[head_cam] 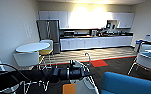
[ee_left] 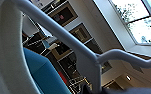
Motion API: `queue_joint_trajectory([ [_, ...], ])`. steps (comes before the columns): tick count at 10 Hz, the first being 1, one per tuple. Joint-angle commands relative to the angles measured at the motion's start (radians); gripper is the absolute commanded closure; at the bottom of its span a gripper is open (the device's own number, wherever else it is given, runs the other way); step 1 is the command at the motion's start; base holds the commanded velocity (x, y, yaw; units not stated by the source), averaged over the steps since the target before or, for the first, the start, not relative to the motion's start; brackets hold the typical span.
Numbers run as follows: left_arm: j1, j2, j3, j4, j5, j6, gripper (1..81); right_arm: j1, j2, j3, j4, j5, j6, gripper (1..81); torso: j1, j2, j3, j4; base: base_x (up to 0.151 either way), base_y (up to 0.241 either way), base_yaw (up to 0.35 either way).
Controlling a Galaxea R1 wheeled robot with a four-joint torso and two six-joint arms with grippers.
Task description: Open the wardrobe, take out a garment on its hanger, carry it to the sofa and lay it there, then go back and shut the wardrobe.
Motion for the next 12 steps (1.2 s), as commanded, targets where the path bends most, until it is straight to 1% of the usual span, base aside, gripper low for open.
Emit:
queue_joint_trajectory([
  [1,-0.166,-0.003,0.035,0.035,-0.035,0.018,81.1,0.033,-0.006,0.005,-0.011,-0.039,-0.003,1.0,0.001,0.000,0.000,0.000,0.000,0.000,-0.228],
  [12,-0.166,-0.014,0.046,0.036,-0.035,0.018,81.1,0.030,-0.001,-0.004,-0.009,-0.032,-0.003,1.0,0.001,0.000,0.000,0.000,0.000,0.000,-0.231],
])
